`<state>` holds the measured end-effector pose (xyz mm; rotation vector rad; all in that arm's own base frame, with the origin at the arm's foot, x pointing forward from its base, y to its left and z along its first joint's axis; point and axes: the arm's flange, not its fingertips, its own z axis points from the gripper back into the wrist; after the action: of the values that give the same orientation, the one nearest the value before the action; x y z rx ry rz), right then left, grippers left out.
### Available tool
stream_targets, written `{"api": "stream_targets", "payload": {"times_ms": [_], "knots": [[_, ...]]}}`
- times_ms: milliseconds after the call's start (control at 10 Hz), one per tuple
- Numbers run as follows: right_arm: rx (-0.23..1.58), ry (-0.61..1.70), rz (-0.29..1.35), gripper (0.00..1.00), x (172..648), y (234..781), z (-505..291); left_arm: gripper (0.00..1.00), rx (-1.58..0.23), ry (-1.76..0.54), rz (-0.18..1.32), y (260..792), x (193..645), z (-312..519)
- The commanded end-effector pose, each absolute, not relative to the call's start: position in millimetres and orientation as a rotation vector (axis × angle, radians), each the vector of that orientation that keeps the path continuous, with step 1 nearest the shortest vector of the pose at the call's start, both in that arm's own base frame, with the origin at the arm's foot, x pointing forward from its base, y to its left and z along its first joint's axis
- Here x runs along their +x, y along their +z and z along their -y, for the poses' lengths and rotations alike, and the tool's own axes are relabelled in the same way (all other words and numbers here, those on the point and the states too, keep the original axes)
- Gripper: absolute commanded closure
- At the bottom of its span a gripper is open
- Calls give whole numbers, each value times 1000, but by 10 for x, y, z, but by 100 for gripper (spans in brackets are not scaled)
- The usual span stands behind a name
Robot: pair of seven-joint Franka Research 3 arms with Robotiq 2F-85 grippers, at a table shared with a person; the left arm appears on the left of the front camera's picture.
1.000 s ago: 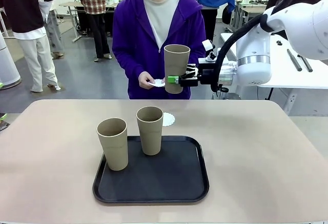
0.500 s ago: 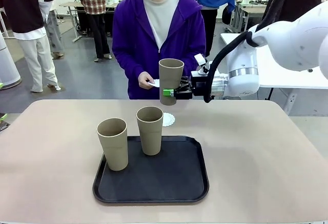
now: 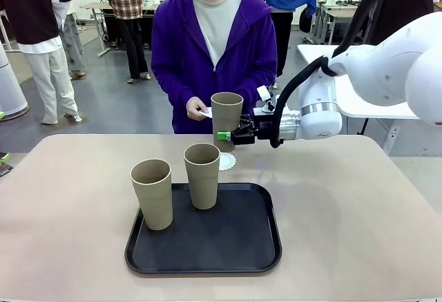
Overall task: Place coasters on the table and set cups on them.
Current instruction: Pick up one Reusable plastic cup and place it on a coaster set by the human.
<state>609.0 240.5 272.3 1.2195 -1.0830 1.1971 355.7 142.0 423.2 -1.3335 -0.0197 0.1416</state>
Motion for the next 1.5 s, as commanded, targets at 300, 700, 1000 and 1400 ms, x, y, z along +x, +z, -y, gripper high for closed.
{"api": "stream_targets", "payload": {"times_ms": [300,700,1000,1400], "knots": [[1171,1261,1048,19,6226,2397,-2544,0,-1351,140,30,4258,3550,-1412],[1153,1267,1039,19,6262,2235,-2591,0,-1351,140,30,4258,3550,-1412],[1160,1274,1044,19,6268,2226,-2617,0,-1351,140,30,4258,3550,-1412],[1168,1255,1030,19,6294,2188,-2610,0,-1351,140,30,4258,3550,-1412]]}}
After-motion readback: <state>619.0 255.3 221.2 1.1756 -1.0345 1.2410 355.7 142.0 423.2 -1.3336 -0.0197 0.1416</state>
